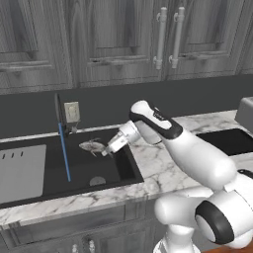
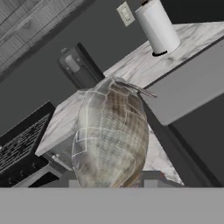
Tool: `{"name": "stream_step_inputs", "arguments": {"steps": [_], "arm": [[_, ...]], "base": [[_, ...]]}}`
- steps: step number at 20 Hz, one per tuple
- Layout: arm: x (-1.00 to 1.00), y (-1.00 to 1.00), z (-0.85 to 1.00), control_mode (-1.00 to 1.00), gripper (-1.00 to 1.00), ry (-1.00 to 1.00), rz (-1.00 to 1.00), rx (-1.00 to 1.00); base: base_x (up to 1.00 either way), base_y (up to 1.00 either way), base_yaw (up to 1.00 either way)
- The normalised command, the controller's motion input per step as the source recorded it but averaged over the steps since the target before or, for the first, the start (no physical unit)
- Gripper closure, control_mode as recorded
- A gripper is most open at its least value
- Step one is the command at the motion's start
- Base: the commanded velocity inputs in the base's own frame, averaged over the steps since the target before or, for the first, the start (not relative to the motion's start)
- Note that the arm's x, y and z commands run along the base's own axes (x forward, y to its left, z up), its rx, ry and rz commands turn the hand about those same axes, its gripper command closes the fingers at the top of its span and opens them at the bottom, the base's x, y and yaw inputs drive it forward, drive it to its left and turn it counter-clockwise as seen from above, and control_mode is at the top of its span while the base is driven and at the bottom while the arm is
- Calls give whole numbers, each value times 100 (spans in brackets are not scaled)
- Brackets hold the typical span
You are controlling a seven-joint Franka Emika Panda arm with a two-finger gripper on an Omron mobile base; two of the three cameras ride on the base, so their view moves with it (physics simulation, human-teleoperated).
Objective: Take the fish out of the fridge, briefly rinse it in the sink, and place it on the tray next to the sink.
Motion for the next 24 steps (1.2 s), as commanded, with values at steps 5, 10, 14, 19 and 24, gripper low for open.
{"name": "stream_step_inputs", "arguments": {"steps": [5,10,14,19,24], "arm": [[49,23,-4,-100,100,1,-4,0],[37,12,-12,-100,100,2,-3,0],[24,2,-14,-100,100,1,-1,-1],[11,0,-20,-100,100,0,-1,-2],[4,1,-17,-100,100,0,-2,-2]], "base": [[0,0,0],[0,0,0],[0,0,0],[0,0,0],[0,0,0]]}}
